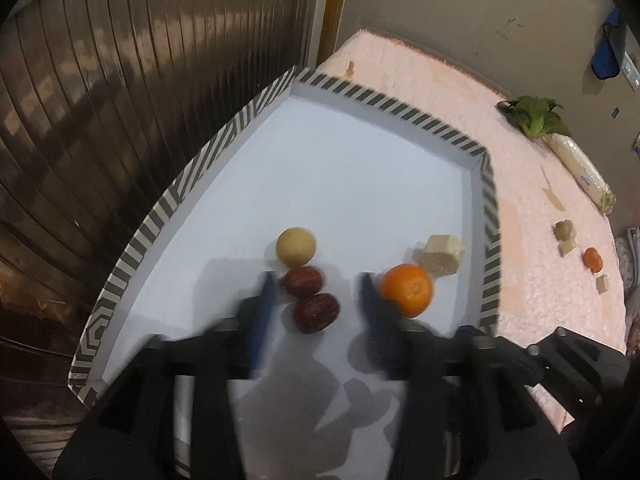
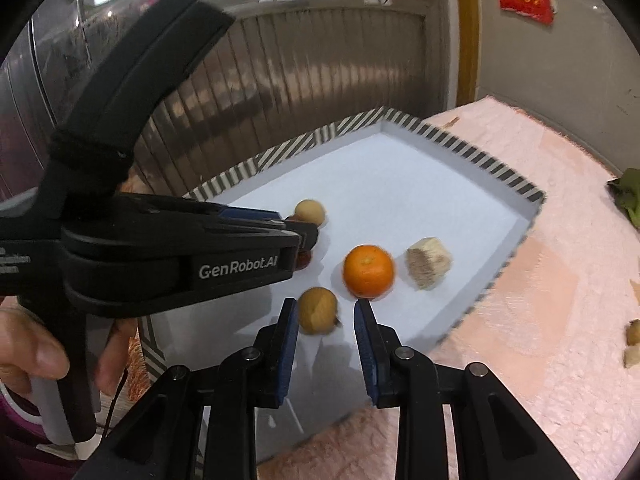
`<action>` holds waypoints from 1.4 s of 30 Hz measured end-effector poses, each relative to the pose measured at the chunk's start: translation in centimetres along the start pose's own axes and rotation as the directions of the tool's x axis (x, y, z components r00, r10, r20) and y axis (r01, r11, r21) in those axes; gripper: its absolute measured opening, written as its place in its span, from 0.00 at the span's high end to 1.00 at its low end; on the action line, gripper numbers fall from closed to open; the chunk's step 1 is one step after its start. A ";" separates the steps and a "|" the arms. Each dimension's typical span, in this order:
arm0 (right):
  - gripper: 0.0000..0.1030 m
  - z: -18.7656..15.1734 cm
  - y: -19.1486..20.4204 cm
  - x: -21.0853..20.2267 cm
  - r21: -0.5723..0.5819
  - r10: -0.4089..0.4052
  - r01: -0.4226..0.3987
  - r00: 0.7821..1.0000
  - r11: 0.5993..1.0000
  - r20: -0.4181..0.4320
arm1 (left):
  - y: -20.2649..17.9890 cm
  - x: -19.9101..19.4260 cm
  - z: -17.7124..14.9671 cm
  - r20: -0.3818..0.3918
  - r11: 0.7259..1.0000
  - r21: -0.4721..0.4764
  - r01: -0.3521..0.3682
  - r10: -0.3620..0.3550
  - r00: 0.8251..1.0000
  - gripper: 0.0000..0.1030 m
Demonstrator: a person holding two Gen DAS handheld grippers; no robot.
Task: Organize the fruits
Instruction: 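Open the left gripper over the tray while the right gripper releases the brown fruit, then move both open grippers back over the remaining fruits on the quilt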
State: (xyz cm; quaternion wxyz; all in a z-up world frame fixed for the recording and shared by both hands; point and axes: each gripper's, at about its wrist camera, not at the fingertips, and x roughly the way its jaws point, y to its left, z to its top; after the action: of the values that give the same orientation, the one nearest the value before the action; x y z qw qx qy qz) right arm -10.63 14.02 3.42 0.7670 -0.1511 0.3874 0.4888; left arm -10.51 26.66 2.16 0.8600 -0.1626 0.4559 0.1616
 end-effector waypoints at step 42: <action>0.60 -13.4 -20.5 -15.8 0.440 -0.438 0.390 0.899 0.809 0.009 | -25.6 1.0 -2.1 -0.060 0.912 0.353 0.209 -0.201 0.978 0.33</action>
State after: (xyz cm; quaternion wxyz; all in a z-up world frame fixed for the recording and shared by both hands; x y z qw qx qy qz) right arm -2.36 -13.92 3.41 0.8891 -0.0331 0.3998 0.2202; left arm -0.61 3.04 3.63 0.8823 -0.0523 0.4675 -0.0169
